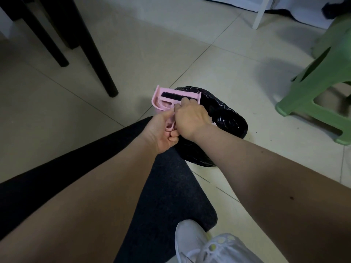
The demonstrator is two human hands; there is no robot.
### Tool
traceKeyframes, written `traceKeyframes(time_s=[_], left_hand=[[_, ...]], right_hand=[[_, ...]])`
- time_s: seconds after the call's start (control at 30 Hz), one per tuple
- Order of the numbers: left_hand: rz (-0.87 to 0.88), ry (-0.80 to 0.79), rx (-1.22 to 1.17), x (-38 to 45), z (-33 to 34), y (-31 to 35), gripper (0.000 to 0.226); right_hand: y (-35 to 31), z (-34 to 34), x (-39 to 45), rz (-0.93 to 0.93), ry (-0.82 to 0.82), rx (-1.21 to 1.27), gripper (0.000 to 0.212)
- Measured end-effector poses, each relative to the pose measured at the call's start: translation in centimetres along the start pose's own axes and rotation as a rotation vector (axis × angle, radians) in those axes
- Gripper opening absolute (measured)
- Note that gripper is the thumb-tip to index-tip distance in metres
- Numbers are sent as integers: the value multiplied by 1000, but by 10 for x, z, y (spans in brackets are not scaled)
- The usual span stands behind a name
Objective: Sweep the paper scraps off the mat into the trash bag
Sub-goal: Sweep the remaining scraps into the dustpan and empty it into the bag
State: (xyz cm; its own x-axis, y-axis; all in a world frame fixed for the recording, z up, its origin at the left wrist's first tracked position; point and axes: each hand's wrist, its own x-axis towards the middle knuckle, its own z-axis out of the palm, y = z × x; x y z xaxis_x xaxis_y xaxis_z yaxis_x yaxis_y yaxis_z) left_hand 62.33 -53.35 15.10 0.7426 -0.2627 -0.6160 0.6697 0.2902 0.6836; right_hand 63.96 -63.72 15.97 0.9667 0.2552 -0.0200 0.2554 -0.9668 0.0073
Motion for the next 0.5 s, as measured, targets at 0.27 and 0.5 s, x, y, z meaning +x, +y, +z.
traceKeyframes(time_s=[0.27,0.5], left_hand=[[14,82,39,6,-9,-5,18],[63,181,48,7,2,-6,21]], right_hand=[[7,6,1,236,130,704,32],[1,0,-2,488,50,760,25]])
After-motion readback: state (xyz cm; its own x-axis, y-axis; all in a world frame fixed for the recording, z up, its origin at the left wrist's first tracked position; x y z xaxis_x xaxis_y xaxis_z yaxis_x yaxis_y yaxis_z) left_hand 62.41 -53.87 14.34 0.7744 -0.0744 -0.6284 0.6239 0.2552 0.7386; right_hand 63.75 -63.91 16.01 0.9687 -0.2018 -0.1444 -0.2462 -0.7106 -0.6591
